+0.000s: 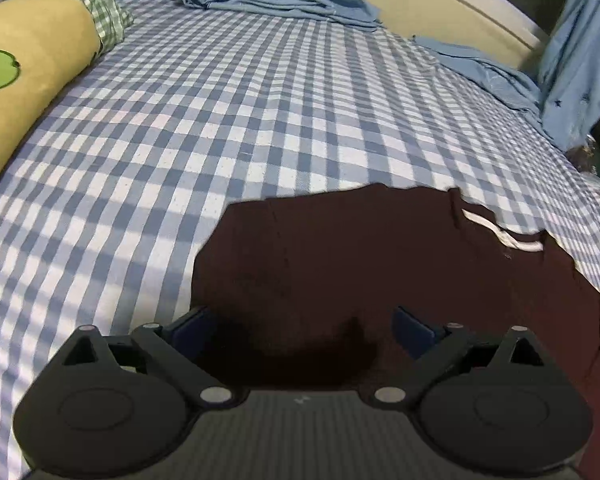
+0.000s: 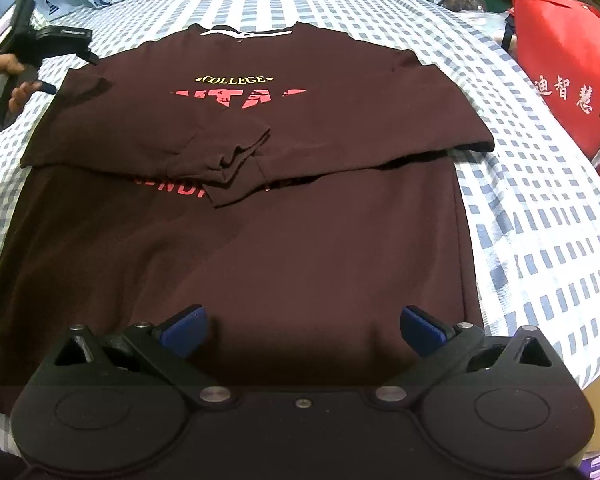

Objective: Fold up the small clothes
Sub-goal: 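Release the sleeve on the chest and withdraw the left tool, then move the right gripper to the sweatshirt hem and close on it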

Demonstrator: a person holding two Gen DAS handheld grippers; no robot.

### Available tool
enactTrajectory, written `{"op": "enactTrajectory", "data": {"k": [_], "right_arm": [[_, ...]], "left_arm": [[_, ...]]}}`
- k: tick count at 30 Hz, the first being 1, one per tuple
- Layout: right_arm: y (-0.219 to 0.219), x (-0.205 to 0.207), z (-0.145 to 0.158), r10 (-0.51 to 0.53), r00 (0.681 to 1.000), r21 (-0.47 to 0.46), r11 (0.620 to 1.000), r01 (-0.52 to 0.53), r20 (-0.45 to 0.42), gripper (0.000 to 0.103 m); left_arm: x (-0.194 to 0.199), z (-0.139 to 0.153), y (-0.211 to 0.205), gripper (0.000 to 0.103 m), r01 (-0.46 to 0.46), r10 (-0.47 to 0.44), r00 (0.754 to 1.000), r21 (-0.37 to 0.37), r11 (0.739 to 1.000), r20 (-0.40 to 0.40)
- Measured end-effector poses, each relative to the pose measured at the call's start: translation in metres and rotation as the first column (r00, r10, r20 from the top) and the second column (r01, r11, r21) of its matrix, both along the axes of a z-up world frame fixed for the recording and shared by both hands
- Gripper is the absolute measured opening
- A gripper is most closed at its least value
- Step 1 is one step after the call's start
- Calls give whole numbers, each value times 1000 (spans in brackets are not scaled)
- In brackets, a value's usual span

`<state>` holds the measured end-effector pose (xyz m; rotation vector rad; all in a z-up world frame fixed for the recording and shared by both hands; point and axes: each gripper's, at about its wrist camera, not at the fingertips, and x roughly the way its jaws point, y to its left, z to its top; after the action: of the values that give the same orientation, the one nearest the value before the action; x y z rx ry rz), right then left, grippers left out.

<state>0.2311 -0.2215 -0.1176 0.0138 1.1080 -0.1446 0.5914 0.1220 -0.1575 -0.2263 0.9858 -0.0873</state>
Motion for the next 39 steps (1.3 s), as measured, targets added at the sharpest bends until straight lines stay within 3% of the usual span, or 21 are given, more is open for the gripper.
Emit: {"op": "enactTrajectory", "data": {"k": [5, 10, 19, 23, 28, 32, 35, 39], "right_arm": [[-10, 2, 1, 28, 1000, 40, 999, -29, 13, 103], [-29, 2, 1, 45, 999, 94, 994, -47, 20, 103], [-57, -17, -9, 159, 987, 150, 977, -151, -39, 103], [-62, -27, -14, 312, 948, 125, 945, -303, -59, 103], [-62, -51, -16, 509, 859, 76, 860, -504, -62, 103], [-62, -71, -22, 561, 823, 57, 828, -558, -86, 103], [-63, -85, -29, 574, 812, 43, 819, -573, -105, 103], [-65, -103, -38, 601, 791, -10, 796, -606, -112, 103]], "left_arm": [[-57, 19, -15, 102, 44, -44, 999, 30, 999, -8], [-128, 38, -42, 102, 97, -101, 995, 108, 989, 27], [-262, 37, -96, 102, 242, -241, 970, 207, 948, -29], [-312, 28, -110, 102, 312, -302, 950, 232, 921, -79], [-357, 20, -115, 102, 329, -304, 943, 253, 910, -132], [-382, 10, -119, 102, 331, -282, 938, 284, 900, -199], [-401, 8, -123, 102, 338, -282, 935, 308, 889, -214], [-424, 6, -130, 102, 313, -251, 942, 317, 895, -222]]}}
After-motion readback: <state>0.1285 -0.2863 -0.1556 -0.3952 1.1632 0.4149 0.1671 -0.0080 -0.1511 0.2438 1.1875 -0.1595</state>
